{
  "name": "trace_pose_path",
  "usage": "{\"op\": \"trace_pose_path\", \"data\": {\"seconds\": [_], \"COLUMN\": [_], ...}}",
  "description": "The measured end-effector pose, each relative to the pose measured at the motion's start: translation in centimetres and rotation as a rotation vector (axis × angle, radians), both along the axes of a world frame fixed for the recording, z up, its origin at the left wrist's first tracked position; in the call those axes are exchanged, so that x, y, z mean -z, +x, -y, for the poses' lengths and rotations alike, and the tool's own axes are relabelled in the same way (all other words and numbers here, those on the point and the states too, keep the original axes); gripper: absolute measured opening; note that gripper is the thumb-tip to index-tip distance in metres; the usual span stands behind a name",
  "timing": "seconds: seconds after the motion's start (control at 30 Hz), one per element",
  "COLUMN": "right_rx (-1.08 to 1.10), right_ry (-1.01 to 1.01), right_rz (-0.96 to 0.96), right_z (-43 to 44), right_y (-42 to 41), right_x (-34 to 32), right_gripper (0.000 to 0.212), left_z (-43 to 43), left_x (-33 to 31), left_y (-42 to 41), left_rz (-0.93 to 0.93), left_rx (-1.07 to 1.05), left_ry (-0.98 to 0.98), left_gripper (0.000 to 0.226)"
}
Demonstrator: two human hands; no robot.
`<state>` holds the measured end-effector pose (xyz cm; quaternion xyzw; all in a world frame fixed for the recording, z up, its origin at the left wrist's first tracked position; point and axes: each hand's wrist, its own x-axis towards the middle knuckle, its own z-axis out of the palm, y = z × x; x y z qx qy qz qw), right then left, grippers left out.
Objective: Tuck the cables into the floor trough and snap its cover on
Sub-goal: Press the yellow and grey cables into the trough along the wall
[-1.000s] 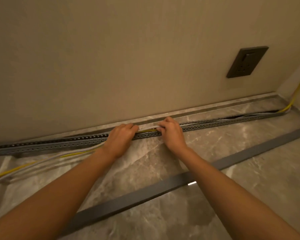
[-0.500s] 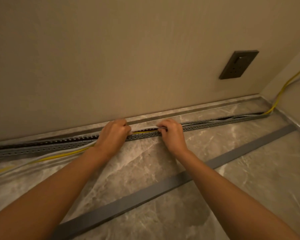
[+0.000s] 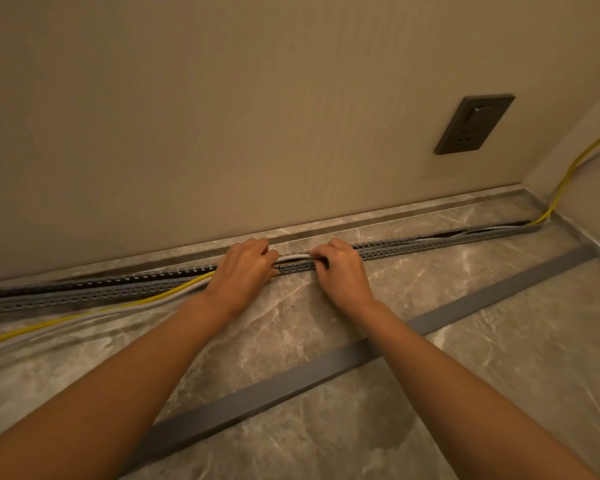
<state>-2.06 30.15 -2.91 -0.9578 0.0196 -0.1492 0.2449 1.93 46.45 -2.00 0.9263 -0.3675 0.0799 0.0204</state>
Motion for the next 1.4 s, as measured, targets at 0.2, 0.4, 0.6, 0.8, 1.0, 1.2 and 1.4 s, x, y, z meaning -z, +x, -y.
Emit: {"op": "trace_pose_path", "data": {"seconds": [0.2, 0.4, 0.6, 0.8, 1.0, 1.2, 1.4], "right_rx": [-0.018, -0.044, -0.056, -0.098, -0.188, -0.075, -0.246], "right_ry": [0.018, -0.069, -0.09, -0.068, -0.144, -0.26, -0.144], "right_rz": [-0.087, -0.161, -0.164, -0.225, -0.238, 0.001, -0.056], "right_z": [0.5, 0.7, 1.3, 1.4, 3.3, 1.3, -2.3], "right_y": [0.1, 0.6, 0.4, 0.6, 0.2, -0.4, 0.2], "right_x": [-0.2, -0.7, -0.9, -1.3, -1.3, -1.8, -1.4], "right_gripper": [0.016, 0.017, 0.018, 0.02, 0.024, 0.013, 0.027], "left_z": [1.2, 1.5, 3.5, 5.1, 4.1, 0.6, -4.3], "left_x": [0.1, 0.5, -1.2, -1.6, -1.2, -1.0, -1.3], "left_y": [-0.8, -1.1, -1.4, -1.3, -1.9, -1.9, -2.5], "left_rz": [0.029, 0.095, -0.067, -0.093, -0.083, -0.127, -0.068], "left_rx": [-0.016, -0.034, -0.239, -0.265, -0.277, -0.284, -0.375], "left_ry": [-0.006, 0.096, 0.284, 0.38, 0.303, -0.017, 0.066], "left_gripper": [0.032, 0.029, 0.024, 0.025, 0.024, 0.017, 0.027]}}
